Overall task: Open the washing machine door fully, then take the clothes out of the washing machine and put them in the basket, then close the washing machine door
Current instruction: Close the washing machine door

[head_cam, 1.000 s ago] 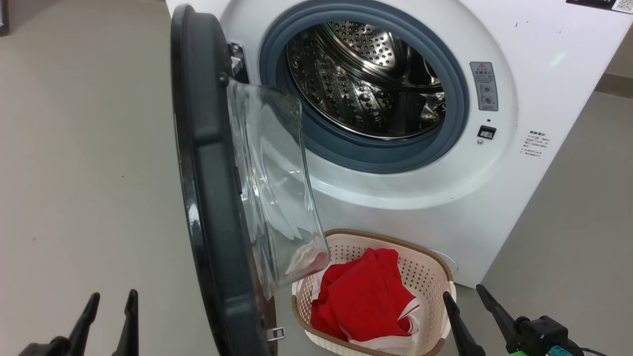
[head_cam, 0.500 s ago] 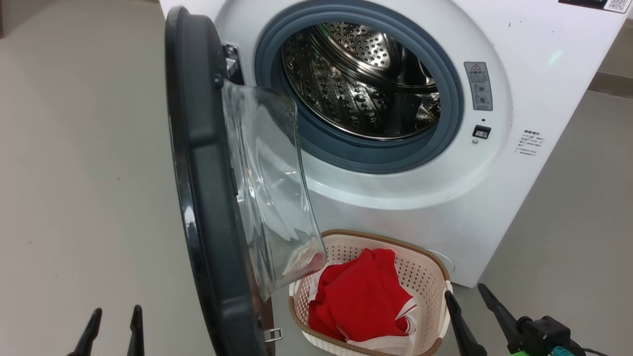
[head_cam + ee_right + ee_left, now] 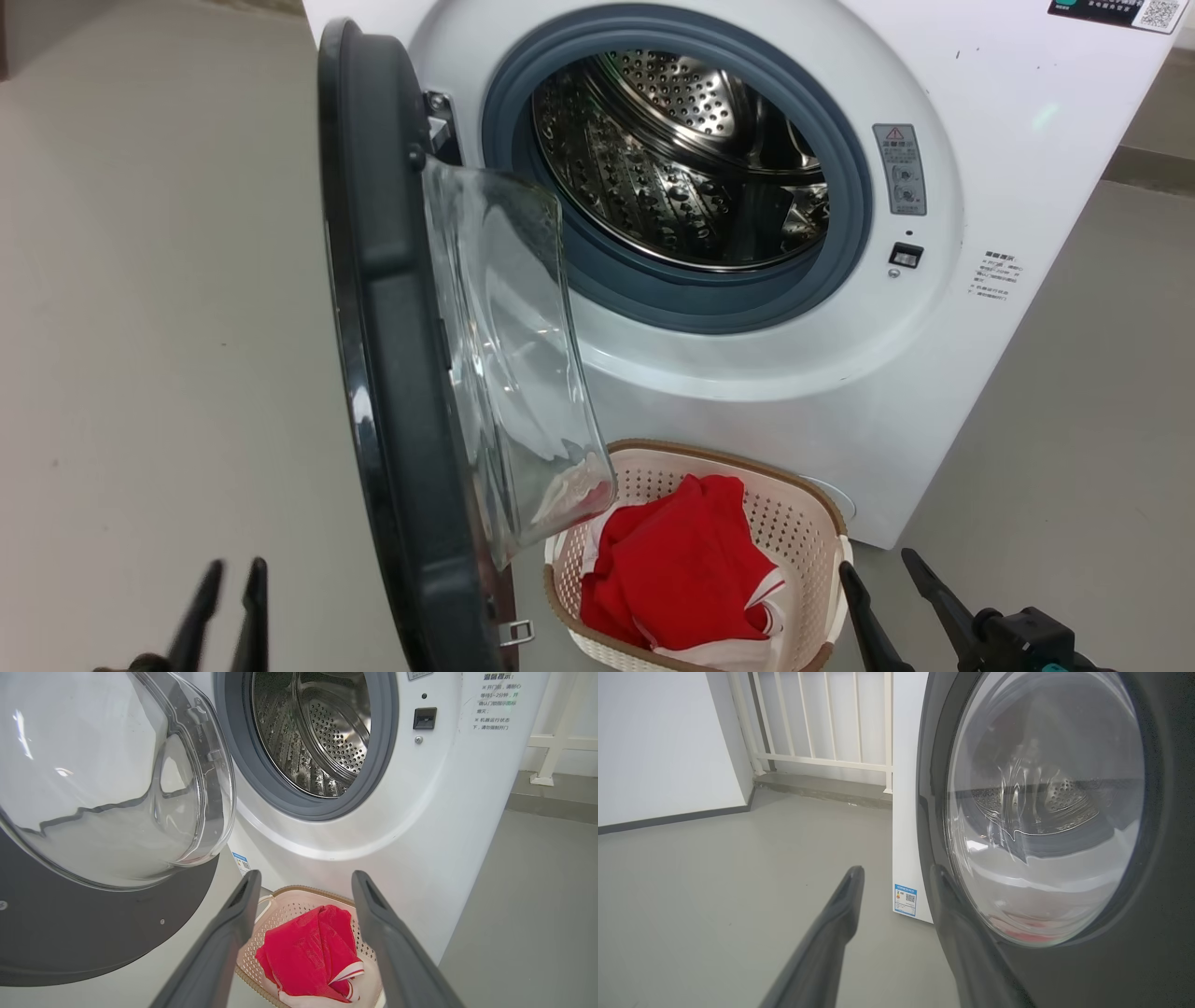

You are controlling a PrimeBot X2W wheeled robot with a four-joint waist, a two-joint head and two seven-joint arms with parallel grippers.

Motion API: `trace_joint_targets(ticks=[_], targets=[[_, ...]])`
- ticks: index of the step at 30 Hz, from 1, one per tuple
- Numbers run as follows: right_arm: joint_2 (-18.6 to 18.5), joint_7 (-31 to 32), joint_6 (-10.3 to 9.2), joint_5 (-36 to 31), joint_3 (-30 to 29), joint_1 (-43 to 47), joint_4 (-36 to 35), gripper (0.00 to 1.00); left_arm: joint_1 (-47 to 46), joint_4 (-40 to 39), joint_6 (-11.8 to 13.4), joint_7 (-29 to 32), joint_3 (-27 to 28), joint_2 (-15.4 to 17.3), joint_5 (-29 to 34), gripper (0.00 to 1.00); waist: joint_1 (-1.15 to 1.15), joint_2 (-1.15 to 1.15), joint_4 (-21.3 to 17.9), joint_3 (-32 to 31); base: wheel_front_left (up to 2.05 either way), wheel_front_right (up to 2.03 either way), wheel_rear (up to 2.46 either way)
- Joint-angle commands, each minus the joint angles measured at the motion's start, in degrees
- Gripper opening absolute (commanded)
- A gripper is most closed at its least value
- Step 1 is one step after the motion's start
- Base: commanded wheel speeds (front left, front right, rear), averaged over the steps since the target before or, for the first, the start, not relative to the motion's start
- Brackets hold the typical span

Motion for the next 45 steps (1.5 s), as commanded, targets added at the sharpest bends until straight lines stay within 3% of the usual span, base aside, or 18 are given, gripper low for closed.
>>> trace_joint_targets(ticks=[1, 17, 24, 35, 45], targets=[[-0.3, -0.4, 0.36, -0.1, 1.3, -1.1, -1.2, 1.0, -1.1, -2.3, -0.3, -0.7, 1.1, 1.4, -0.4, 0.0, 0.0, 0.0, 0.0, 0.0, 0.0, 0.0, 0.0], [-0.3, -0.4, 0.36, -0.1, 1.4, -2.1, -1.4, 1.0, -2.3, -12.3, -0.3, -0.7, -16.1, 6.4, -5.4, 0.0, 0.0, 0.0, -1.5, 2.0, 0.0, 0.0, 0.0], [-0.3, -0.4, 0.36, -0.2, 1.0, -3.1, -1.6, 1.0, -5.9, -13.8, -0.3, -0.7, -21.7, 7.0, -6.0, 0.0, 0.0, 0.0, -3.8, 3.5, 0.0, 0.0, 0.0], [-0.3, -0.4, 0.36, 0.0, 0.4, -5.7, -2.2, 1.0, -14.2, -11.3, -0.3, -0.7, -25.3, 4.3, -6.8, 0.0, 0.0, 0.0, -9.4, 7.6, 0.0, 0.0, 0.0], [-0.3, -0.4, 0.36, 0.7, -0.4, -9.2, -3.2, 1.0, -25.7, -6.2, -0.3, -0.7, -27.7, 2.2, -8.0, 0.0, 0.0, 0.0, -17.4, 12.7, 0.0, 0.0, 0.0]])
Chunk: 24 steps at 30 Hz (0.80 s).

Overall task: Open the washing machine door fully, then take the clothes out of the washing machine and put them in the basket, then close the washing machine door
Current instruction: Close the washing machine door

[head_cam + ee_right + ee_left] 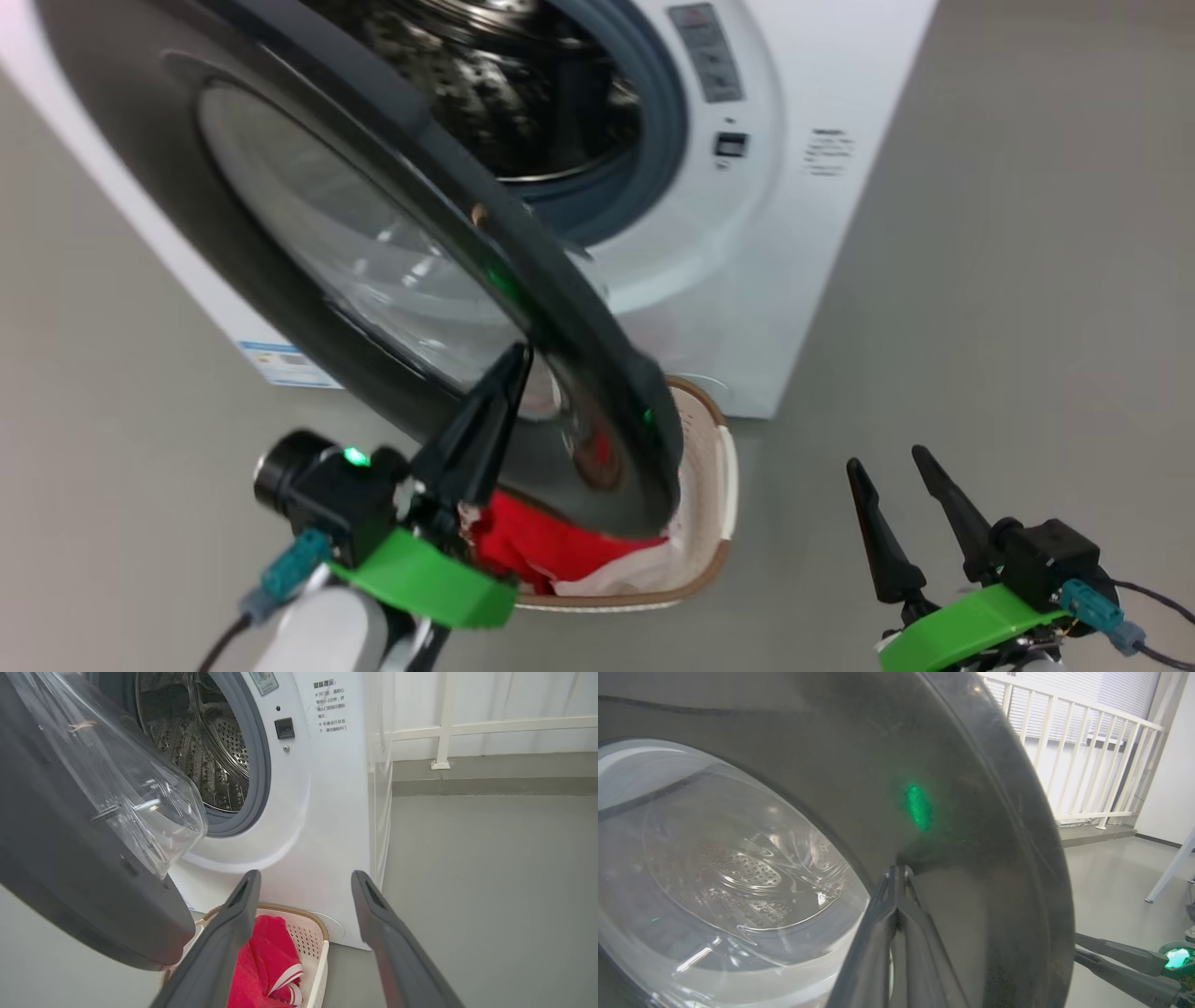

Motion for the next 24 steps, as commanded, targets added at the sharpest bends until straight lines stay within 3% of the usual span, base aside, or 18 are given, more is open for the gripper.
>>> trace_joint_targets(ticks=[1, 10, 24], targets=[[-0.3, -0.4, 0.36, 0.6, 1.2, -2.2, -1.6, 1.0, -3.7, -0.6, -0.4, -0.6, 1.5, 0.4, -0.4, 0.0, 0.0, 0.0, -4.8, 3.5, 0.0, 0.0, 0.0], [-0.3, -0.4, 0.36, 2.4, 1.2, -3.8, -2.0, 1.0, -9.4, 2.6, -0.4, -0.6, 5.3, 0.4, -1.5, 0.0, 0.0, 0.0, -11.8, 6.4, 0.0, 0.0, 0.0], [-0.3, -0.4, 0.36, 4.5, 2.2, -4.9, -2.2, 1.0, -18.0, 10.1, -0.4, -0.6, 9.8, 2.4, -4.4, 0.0, 0.0, 0.0, -17.9, 7.9, 0.0, 0.0, 0.0]])
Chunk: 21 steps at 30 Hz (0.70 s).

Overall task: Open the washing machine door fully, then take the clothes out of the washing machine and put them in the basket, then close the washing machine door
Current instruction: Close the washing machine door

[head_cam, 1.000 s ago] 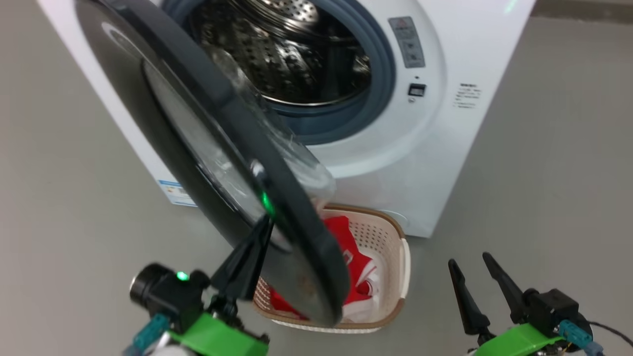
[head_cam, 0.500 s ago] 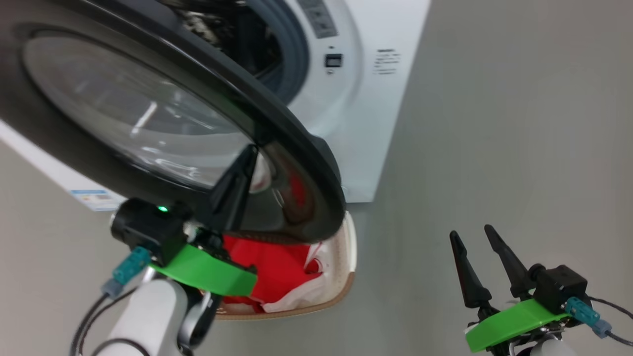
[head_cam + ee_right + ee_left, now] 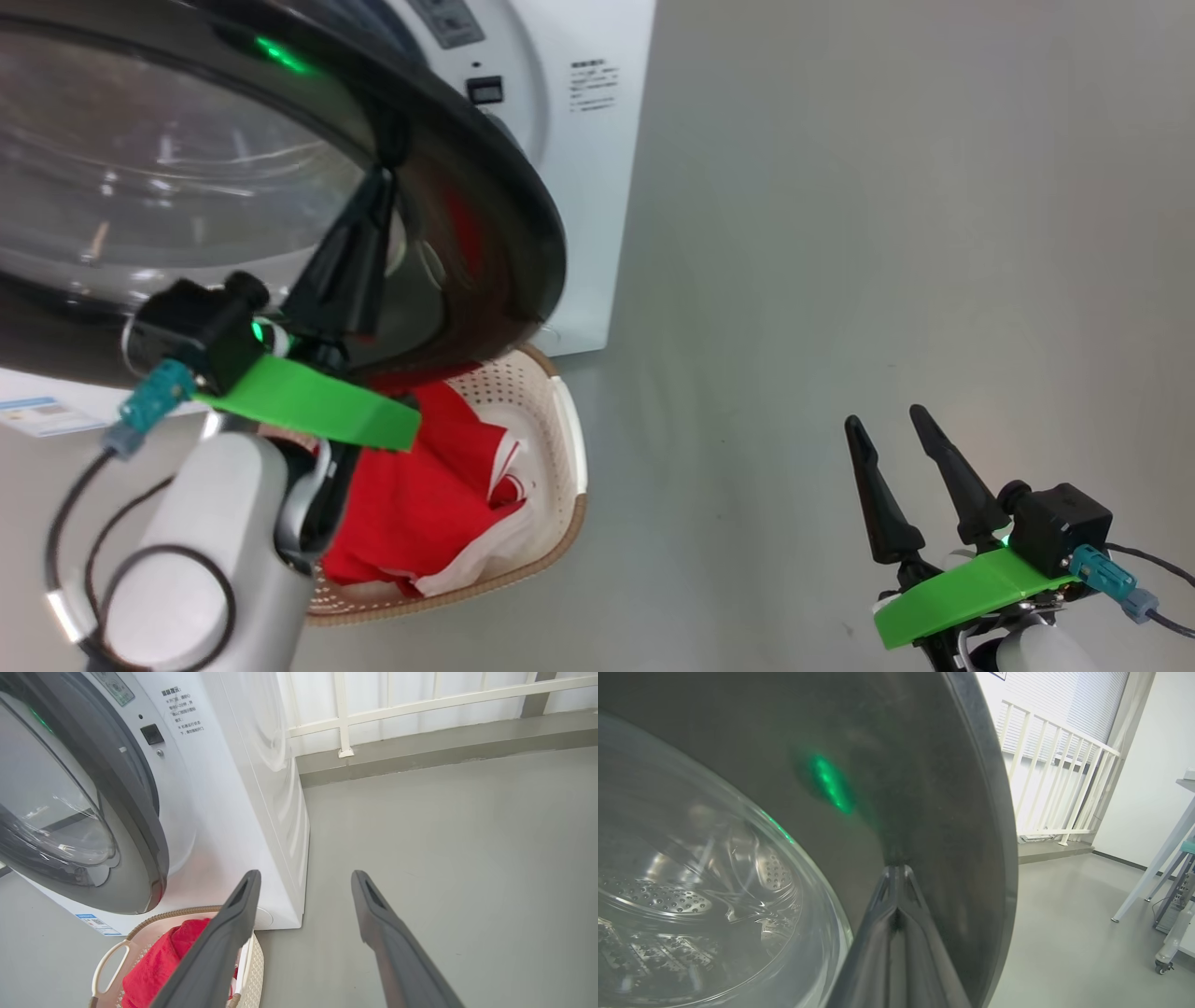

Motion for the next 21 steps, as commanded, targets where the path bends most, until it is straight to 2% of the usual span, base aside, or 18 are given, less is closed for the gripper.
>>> trace_joint_targets(ticks=[1, 10, 21], targets=[[-0.2, -0.4, 0.36, 0.4, 1.4, -1.2, -1.4, 1.0, -2.6, -0.4, -0.3, -0.3, 2.6, 2.0, -0.5, 0.0, 0.0, 0.0, -1.5, 0.7, 0.0, 0.0, 0.0], [-0.2, -0.4, 0.36, 0.5, 1.0, -0.6, -1.3, 1.0, -2.7, 1.8, -0.3, -0.3, 4.4, 2.2, -0.5, 0.0, 0.0, 0.0, -1.7, 0.1, 0.0, 0.0, 0.0], [-0.2, -0.4, 0.36, -1.8, -0.5, 1.0, -1.2, 1.0, 6.4, 2.3, -0.3, -0.3, 6.9, 0.4, 0.4, 0.0, 0.0, 0.0, 2.3, -2.6, 0.0, 0.0, 0.0]])
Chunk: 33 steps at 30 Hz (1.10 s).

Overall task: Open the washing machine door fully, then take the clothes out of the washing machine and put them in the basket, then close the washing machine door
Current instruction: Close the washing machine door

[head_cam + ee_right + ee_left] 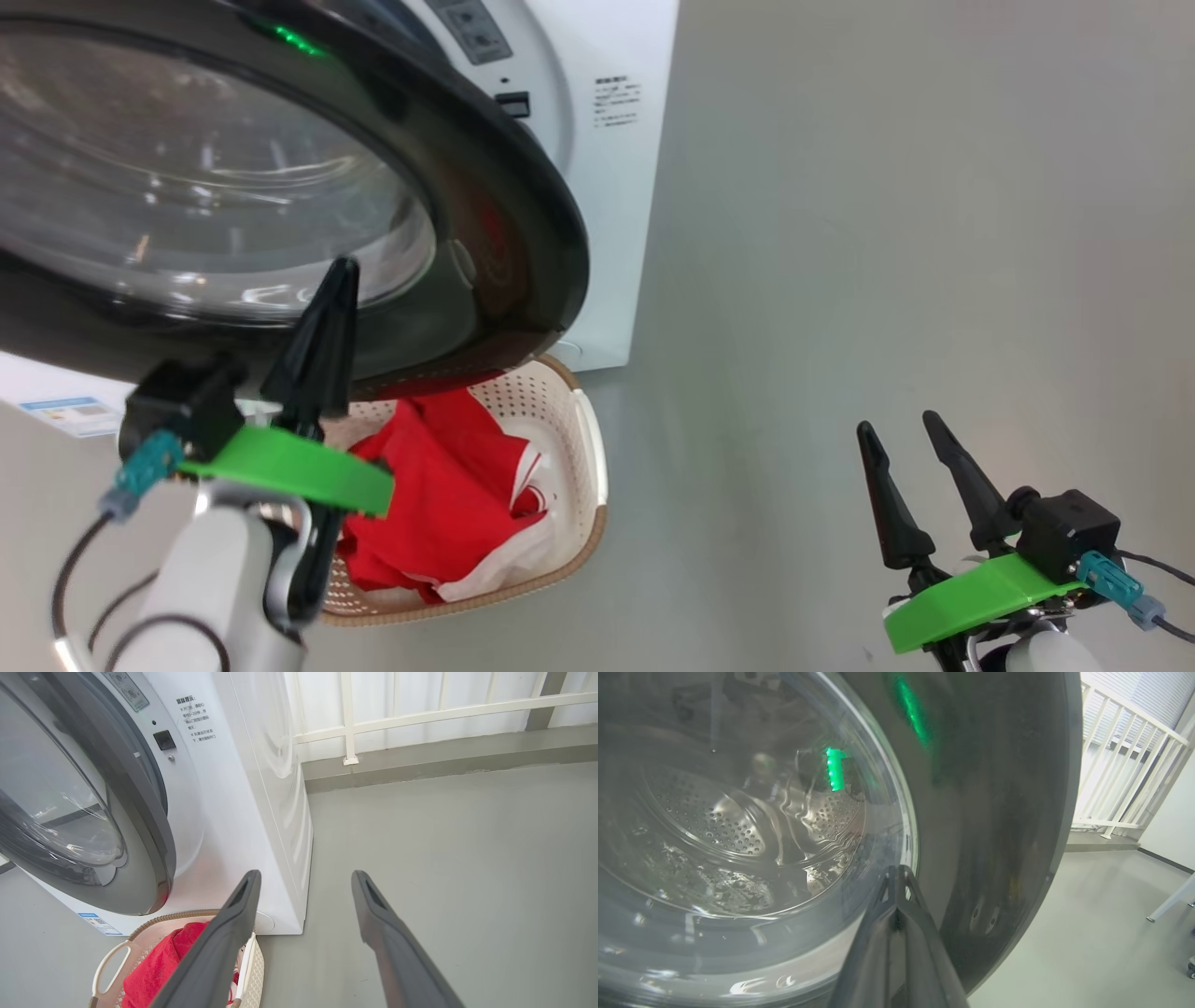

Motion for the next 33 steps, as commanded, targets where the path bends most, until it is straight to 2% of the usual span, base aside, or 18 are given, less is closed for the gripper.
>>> trace_joint_targets(ticks=[1, 5, 7, 15, 16, 17, 18, 22, 33], targets=[[-0.3, -0.4, 0.36, -0.6, 0.8, 0.5, -1.2, 1.0, 0.9, -1.2, -0.3, -0.3, 2.4, 0.9, 0.1, 0.0, 0.0, 0.0, 1.3, -1.1, 0.0, 0.0, 0.0], [-0.3, -0.4, 0.36, -1.4, 0.1, 1.5, -1.0, 1.0, 5.3, -1.5, -0.3, -0.3, 4.2, 0.1, 0.2, 0.0, 0.0, 0.0, 3.0, -2.4, 0.0, 0.0, 0.0], [-0.3, -0.4, 0.36, -1.7, -0.1, 2.0, -0.9, 1.0, 7.6, -1.8, -0.3, -0.3, 5.2, -0.3, 0.3, 0.05, 0.0, 0.0, 3.8, -3.2, 0.0, 0.0, 0.0], [-0.3, -0.4, 0.36, -2.7, -1.2, 3.8, -0.8, 1.0, 15.6, -2.4, -0.3, -0.3, 9.6, -1.3, 2.7, 0.49, 0.0, 0.0, 6.3, -5.3, 0.0, 0.0, 0.0], [-0.3, -0.4, 0.36, -2.7, -1.3, 4.0, -0.8, 1.0, 16.3, -2.4, -0.3, -0.3, 10.1, -1.4, 3.1, 0.56, 0.0, 0.0, 6.6, -5.5, 0.0, 0.0, 0.0], [-0.3, -0.4, 0.36, -2.8, -1.3, 4.1, -0.8, 1.0, 17.0, -2.5, -0.3, -0.3, 10.5, -1.4, 3.5, 0.7, 0.0, 0.0, 6.8, -5.7, 0.0, 0.0, 0.0], [-0.3, -0.4, 0.36, -2.8, -1.4, 4.3, -0.8, 1.0, 17.6, -2.6, -0.3, -0.3, 10.8, -1.4, 3.9, 0.78, 0.0, 0.0, 7.0, -5.9, 0.0, 0.0, 0.0], [-0.3, -0.4, 0.36, -3.0, -1.5, 5.2, -0.7, 1.0, 19.7, -3.0, -0.3, -0.3, 11.7, -1.5, 5.2, 1.0, 0.0, 0.0, 7.8, -6.9, 0.0, 0.0, 0.0], [-0.3, -0.4, 0.36, -3.2, -2.4, 7.4, -0.7, 1.0, 23.9, -5.5, -0.3, -0.3, 14.9, -1.4, 7.7, 1.0, 0.0, 0.0, 8.4, -8.7, 0.0, 0.0, 0.0]])
